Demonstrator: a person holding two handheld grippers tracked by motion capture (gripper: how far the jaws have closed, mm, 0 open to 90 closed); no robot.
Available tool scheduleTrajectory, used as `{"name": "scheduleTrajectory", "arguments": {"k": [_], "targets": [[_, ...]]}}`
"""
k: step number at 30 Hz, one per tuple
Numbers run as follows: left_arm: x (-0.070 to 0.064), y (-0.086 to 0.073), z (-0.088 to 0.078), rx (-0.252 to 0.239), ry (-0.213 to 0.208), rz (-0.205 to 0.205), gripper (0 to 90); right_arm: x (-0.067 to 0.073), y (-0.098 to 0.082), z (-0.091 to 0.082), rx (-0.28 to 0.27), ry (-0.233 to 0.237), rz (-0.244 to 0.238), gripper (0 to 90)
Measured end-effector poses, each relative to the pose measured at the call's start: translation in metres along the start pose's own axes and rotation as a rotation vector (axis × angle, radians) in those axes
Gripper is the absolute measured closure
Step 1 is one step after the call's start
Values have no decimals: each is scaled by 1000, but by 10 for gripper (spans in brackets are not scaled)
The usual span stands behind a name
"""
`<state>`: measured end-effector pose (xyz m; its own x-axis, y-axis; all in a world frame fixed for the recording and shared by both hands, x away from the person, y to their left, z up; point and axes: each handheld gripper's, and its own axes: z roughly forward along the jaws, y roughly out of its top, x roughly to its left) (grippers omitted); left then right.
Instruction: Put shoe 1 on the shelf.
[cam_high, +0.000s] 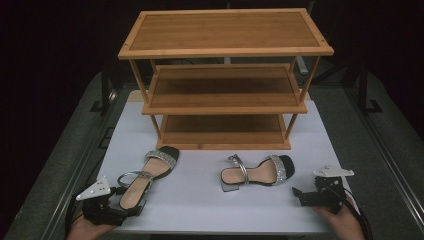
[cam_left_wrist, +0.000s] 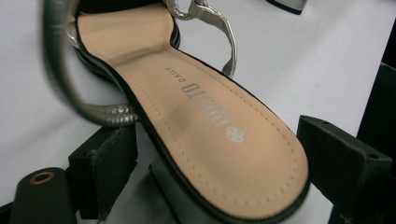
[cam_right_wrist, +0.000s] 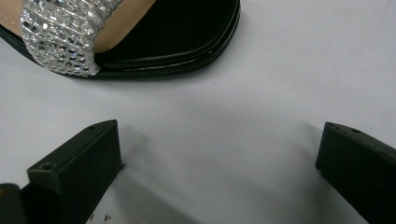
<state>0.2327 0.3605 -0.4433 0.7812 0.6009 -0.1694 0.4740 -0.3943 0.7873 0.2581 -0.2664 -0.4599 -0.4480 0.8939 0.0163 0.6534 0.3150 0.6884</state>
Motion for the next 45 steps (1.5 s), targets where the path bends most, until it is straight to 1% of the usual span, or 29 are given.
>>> {"name": "scheduleTrajectory", "arguments": {"k": [3, 6, 10, 11, 13, 14, 18, 21, 24, 27, 29, 36, 41, 45], "targets": [[0, 1, 4, 14, -3, 7, 133, 0, 0, 0, 0, 0, 0, 0], [0, 2, 7, 23, -8, 4, 144, 0, 0, 0, 0, 0, 0, 0], [-2, 3, 9, 40, 3, 28, 165, 0, 0, 0, 0, 0, 0, 0], [-2, 3, 8, 39, 12, 28, 179, 0, 0, 0, 0, 0, -1, 0], [0, 3, 7, 38, 10, 19, 227, 0, 0, 0, -1, 0, -2, 0], [1, 3, 7, 34, 7, 14, 228, 0, 0, 0, -1, 0, -2, 0], [-1, 4, 6, 38, 14, 17, 232, 0, 0, 0, -1, 1, -1, 0], [-1, 4, 6, 28, 15, 12, 235, 0, 0, 0, -1, 0, -1, 0], [-1, 6, 2, -8, 13, -2, 238, 0, 0, 0, -1, 0, -1, 0], [-1, 9, -5, -71, 19, -17, 263, 0, 0, 0, -1, 0, -1, 0], [0, 10, -7, -91, 16, -33, 264, 0, 0, 0, 0, 0, -1, 0], [-2, 14, -9, -100, 30, -30, 266, 0, 0, 0, 0, 1, -1, 0], [-2, 16, -9, -109, 19, -40, 266, 0, 0, 0, 0, 0, -1, 0], [-3, 20, -9, -143, 2, -52, 266, 0, 0, 0, -1, 0, -1, 0]]}}
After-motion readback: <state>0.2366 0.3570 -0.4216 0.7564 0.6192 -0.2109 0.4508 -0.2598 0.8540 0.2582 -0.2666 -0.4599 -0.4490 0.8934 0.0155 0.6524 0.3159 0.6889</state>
